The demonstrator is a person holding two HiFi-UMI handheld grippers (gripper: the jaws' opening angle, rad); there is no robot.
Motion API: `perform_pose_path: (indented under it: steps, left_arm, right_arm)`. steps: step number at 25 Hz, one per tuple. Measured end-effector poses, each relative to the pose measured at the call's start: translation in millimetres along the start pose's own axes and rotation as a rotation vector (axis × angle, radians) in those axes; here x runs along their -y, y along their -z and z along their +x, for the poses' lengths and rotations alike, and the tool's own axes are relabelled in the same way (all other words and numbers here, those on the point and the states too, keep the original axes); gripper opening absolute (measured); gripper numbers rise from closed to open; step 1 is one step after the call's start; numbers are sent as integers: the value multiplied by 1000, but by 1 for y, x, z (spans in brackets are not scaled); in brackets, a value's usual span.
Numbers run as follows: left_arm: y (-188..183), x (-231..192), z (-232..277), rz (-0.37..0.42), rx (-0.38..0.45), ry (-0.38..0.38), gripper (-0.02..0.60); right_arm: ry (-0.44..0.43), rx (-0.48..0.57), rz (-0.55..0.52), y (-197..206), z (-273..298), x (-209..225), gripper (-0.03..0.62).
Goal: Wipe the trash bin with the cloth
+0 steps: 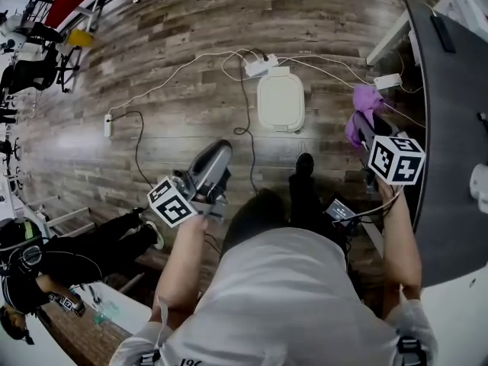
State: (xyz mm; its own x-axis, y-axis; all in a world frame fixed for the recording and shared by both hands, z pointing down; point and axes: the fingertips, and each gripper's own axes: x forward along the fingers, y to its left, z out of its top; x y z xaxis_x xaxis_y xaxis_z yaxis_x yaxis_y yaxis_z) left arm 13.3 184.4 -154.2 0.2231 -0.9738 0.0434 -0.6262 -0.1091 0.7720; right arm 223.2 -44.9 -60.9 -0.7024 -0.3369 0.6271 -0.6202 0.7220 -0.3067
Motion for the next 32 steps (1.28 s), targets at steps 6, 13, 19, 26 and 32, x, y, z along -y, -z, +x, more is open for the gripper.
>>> perform_pose_path:
  steps: [6, 13, 19, 26, 32]
  left_arm:
    - [0, -4, 26, -2, -51, -7, 60]
    - [-13, -30, 51, -10, -91, 23, 60]
    - [-5, -83, 67, -24, -189, 57, 60]
    - [14, -196, 90, -43, -282, 57, 60]
    - [52, -290, 88, -68, -317, 33, 60]
  right_arm:
    - [-24, -26, 38, -5, 24, 7, 106]
    - [-4, -80, 103, -1, 52, 15, 106]
    - [15, -163, 60, 13, 109, 6, 107]
    - [28, -305, -27, 58, 226, -11, 107]
    - [16, -408, -9, 114, 324, -27, 107]
